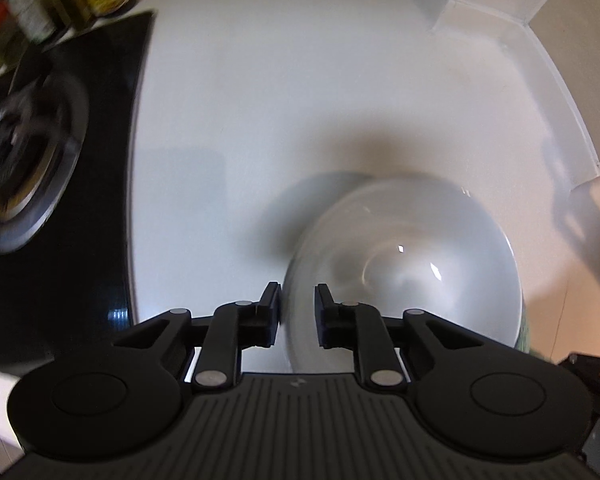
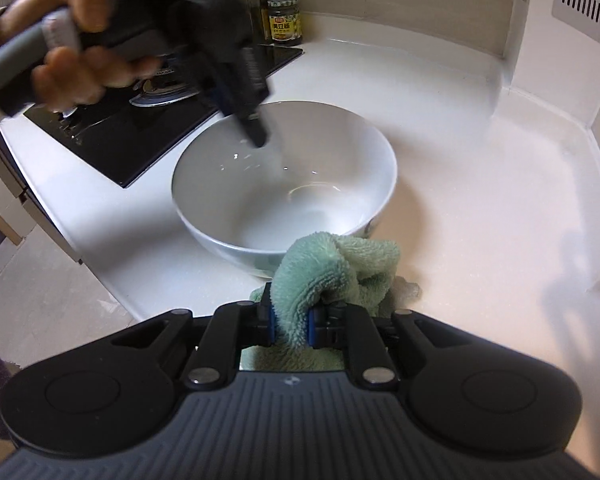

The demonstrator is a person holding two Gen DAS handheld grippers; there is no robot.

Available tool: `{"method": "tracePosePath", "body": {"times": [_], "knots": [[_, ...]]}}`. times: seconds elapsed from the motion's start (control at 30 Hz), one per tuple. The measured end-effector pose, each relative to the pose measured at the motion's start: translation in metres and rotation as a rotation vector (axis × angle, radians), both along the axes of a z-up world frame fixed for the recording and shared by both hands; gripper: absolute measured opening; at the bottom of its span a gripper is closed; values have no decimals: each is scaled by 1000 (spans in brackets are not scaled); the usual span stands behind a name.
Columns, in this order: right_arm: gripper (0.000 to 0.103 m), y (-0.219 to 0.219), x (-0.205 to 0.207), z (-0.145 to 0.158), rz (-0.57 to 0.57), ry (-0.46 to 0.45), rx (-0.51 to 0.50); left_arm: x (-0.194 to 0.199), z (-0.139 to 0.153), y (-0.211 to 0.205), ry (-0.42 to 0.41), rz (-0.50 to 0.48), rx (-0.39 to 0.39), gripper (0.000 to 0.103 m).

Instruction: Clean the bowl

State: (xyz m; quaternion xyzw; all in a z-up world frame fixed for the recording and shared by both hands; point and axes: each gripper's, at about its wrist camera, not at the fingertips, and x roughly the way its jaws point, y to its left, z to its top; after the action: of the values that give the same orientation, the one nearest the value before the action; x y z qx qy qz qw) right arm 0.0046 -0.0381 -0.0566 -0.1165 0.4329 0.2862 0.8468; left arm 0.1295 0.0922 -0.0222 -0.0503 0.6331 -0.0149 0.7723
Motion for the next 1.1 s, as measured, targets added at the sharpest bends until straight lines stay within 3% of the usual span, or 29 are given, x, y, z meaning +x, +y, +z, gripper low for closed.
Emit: {"method": "tracePosePath", "body": {"times": [0.07, 0.1, 0.17, 0.27, 0.4, 0.6, 0.73, 0.9, 1.1], "knots": [[12, -1, -1, -1, -22, 4, 5, -19, 0, 4, -18, 68, -18, 14], [12, 1, -1, -3, -30, 5, 5, -23, 0, 4, -38, 71, -12, 4], [12, 0, -3, -3, -42, 5, 0, -32, -1, 3, -78, 75, -2, 4], [12, 1, -8, -3, -10, 18, 3, -23, -1, 2, -113, -6, 9, 3], [11, -6, -10, 10, 119, 3, -36, 1, -2, -2, -137, -118, -3, 3], [12, -29, 43, 32, 262, -170, -286, 31, -4, -30, -190, -362, 13, 4], [12, -20, 92, 24, 549, -229, -446, 42, -5, -40, -196, -432, 16, 5], [12, -12, 125, 9, 741, -202, -457, 51, -7, -46, -205, -455, 22, 9], [12, -25, 83, 5, 717, -137, -391, 47, -8, -59, -216, -427, 31, 17]]}}
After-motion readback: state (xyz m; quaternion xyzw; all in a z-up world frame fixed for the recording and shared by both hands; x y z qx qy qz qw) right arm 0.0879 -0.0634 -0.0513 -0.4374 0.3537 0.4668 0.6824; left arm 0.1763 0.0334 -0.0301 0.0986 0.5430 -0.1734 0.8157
